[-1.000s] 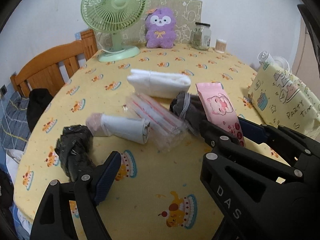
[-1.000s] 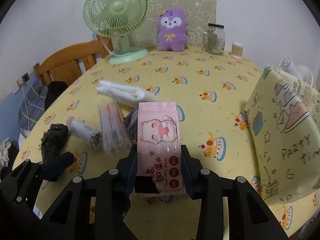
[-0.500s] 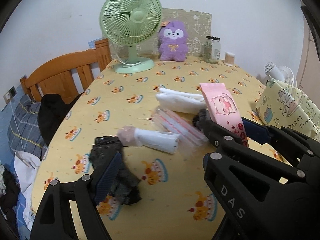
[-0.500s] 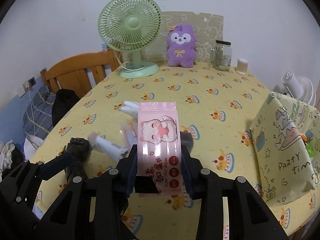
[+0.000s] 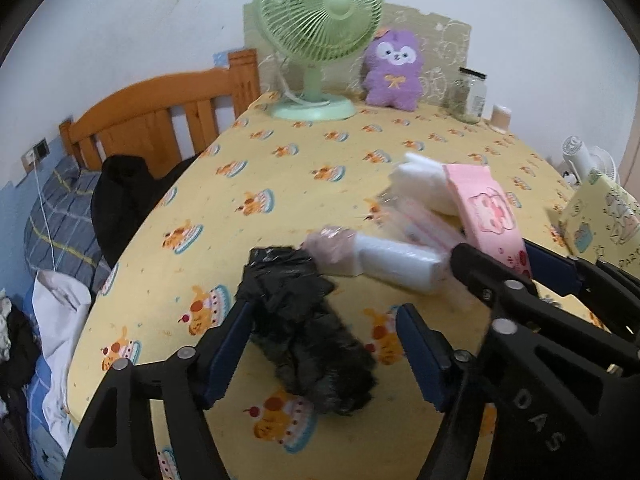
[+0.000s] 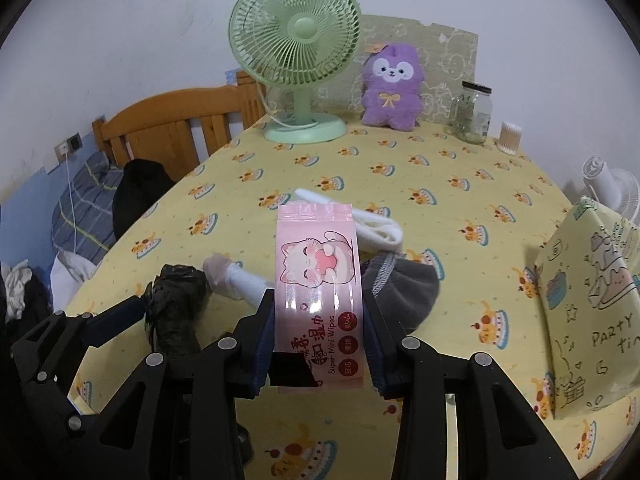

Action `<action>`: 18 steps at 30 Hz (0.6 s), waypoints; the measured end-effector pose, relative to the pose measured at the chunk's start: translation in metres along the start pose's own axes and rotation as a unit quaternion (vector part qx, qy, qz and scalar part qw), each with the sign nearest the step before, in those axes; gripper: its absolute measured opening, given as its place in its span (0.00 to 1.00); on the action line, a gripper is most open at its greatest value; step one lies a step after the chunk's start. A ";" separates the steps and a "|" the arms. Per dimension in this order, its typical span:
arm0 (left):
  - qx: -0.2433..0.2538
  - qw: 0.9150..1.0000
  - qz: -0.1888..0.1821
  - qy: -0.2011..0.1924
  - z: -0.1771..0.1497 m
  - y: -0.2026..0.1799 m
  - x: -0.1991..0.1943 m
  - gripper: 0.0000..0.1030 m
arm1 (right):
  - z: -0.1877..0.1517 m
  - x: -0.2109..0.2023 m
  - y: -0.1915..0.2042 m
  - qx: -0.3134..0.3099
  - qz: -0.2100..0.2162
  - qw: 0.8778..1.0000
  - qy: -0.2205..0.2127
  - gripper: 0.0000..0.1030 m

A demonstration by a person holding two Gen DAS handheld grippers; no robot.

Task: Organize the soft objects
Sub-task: 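Grasp the black folded umbrella with the left tool while the right tool holds the wipes, then carry the umbrella with the left tool while the right tool carries the wipes toward the gift box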

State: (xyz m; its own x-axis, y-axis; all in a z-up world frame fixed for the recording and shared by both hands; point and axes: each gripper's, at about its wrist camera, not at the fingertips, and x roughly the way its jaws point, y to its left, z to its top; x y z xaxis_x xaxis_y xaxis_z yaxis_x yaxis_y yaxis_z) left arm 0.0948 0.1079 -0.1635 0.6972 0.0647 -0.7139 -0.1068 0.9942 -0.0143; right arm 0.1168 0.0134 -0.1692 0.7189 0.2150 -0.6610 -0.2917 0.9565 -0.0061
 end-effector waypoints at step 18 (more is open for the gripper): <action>0.027 0.999 -0.043 0.002 -0.005 -0.019 -0.006 0.27 | -0.007 0.003 -0.002 -0.002 -0.012 1.000 0.010 0.42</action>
State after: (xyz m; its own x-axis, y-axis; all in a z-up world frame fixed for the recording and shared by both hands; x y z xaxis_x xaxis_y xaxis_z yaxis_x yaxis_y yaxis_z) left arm 0.0888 0.0879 -0.1624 0.6987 -0.0206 -0.7152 -0.0082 0.9993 -0.0368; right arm 0.1151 0.0112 -0.1759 0.7123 0.1887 -0.6760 -0.2782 0.9602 -0.0251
